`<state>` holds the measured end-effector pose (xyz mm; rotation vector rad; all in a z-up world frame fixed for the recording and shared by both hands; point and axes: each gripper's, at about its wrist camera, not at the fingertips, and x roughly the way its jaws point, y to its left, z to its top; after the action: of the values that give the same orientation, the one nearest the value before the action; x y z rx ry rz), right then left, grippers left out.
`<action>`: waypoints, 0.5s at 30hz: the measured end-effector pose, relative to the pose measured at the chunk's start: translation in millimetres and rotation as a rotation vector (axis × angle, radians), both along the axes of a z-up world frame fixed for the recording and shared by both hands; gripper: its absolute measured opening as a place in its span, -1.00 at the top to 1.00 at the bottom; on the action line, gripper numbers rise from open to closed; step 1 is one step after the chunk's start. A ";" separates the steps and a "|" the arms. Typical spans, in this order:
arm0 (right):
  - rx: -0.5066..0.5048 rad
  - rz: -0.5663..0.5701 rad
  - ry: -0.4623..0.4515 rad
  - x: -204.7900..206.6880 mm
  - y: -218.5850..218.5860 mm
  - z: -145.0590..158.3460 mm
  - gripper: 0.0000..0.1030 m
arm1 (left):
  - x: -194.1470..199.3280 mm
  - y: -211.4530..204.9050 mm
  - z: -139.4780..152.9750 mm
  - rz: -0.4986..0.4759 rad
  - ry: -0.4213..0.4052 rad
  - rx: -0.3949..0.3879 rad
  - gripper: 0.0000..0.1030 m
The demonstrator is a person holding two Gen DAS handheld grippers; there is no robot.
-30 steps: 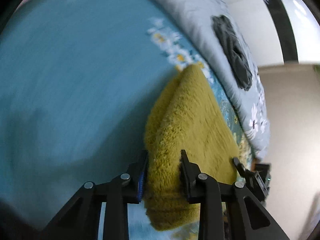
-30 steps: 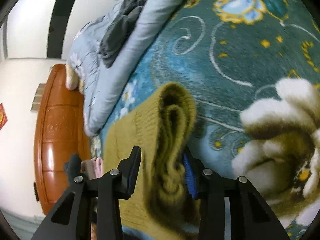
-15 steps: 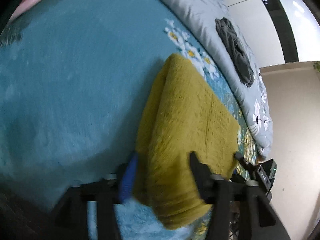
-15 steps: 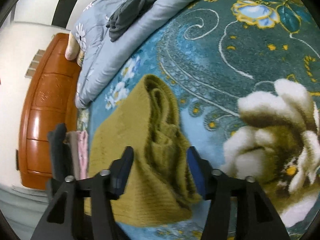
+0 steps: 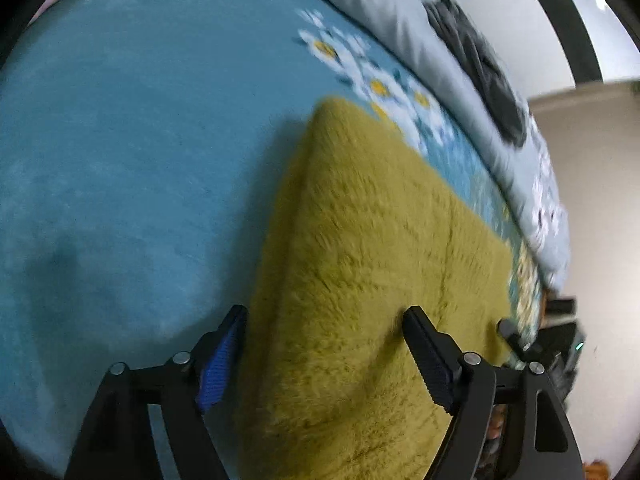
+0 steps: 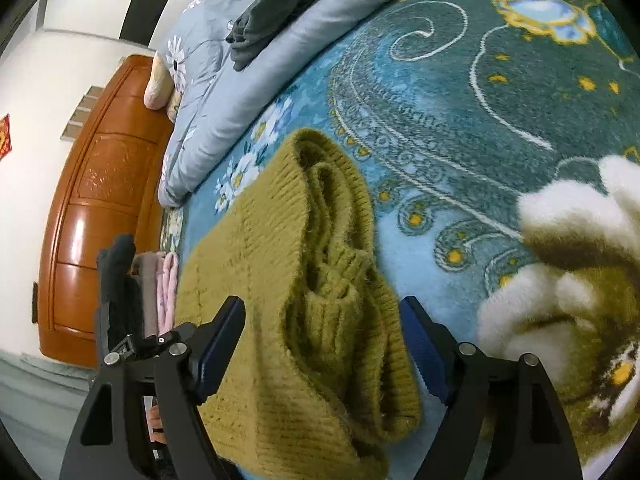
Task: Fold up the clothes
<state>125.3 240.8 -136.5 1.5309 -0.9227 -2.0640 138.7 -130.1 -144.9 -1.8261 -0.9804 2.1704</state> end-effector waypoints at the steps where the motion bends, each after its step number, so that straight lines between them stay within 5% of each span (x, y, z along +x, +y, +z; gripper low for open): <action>1: 0.001 0.004 0.000 0.1 -0.4 0.3 -0.57 | 0.0 2.3 -2.0 -0.014 0.000 -0.003 -0.68; 9: -0.020 0.061 -0.009 -4.1 -11.0 -0.5 -0.52 | 8.4 -17.6 -9.0 0.054 0.009 0.123 -0.72; 13: -0.020 0.100 -0.018 -12.2 -24.9 -4.4 -0.23 | 2.3 -14.8 -0.7 0.038 -0.007 0.071 -0.68; 15: -0.019 0.102 -0.023 -16.1 -31.1 -6.8 -0.14 | 1.0 -10.5 5.4 0.022 0.018 0.025 -0.44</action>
<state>109.2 209.7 -143.2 1.5620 -0.8522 -1.9649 139.7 -140.6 -139.5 -1.7900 -1.0236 2.1729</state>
